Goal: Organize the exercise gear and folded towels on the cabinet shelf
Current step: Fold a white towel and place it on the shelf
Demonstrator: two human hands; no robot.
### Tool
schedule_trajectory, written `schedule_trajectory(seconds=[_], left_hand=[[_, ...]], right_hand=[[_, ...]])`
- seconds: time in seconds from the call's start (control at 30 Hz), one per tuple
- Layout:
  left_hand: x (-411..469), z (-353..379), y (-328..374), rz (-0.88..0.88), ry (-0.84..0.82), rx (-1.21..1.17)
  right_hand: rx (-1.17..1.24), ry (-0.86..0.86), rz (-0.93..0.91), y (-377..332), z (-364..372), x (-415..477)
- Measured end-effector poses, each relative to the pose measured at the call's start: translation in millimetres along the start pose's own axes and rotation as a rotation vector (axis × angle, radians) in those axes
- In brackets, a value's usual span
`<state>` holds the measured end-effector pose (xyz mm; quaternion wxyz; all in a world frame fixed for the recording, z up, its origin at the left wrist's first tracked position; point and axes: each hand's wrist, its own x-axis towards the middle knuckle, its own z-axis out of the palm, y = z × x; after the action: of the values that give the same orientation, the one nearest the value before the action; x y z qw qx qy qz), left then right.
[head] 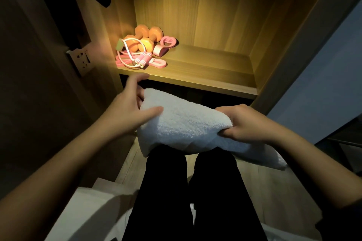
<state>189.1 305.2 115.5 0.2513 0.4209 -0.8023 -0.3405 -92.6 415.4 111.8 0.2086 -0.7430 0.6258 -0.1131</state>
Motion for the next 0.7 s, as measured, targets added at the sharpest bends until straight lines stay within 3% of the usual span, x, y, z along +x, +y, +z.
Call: schedule_trajectory(seconds=[0.1, 0.23, 0.3, 0.37, 0.47, 0.57, 0.63, 0.7], left_hand=[[-16.2, 3.4, 4.0, 0.182, -0.026, 0.591], [-24.1, 42.3, 24.2, 0.337, -0.154, 0.908], [-21.3, 50.5, 28.6, 0.368, -0.122, 0.938], [-23.7, 48.2, 25.3, 0.401, -0.203, 0.916], [-39.8, 52.9, 10.6, 0.392, -0.588, 0.879], [-58.1, 68.6, -3.8, 0.221, -0.945, 0.812], [-64.3, 74.7, -10.8, 0.104, -1.084, 0.734], [-59.8, 76.2, -12.7, 0.025, -1.121, 0.63]], right_hand=[[0.031, -0.025, -0.017, -7.9, 4.3, -0.1], [-0.018, -0.02, -0.042, -22.7, 6.8, 5.1], [-0.055, -0.034, -0.034, -24.4, 7.2, 0.9], [-0.076, -0.089, -0.027, -22.1, 13.3, -9.7], [-0.088, -0.235, -0.033, -16.7, 42.5, -26.9], [0.035, -0.397, 0.028, -12.9, 78.8, -38.3], [0.075, -0.452, 0.012, -4.9, 91.5, -46.3], [0.169, -0.463, -0.007, 4.5, 91.3, -56.1]])
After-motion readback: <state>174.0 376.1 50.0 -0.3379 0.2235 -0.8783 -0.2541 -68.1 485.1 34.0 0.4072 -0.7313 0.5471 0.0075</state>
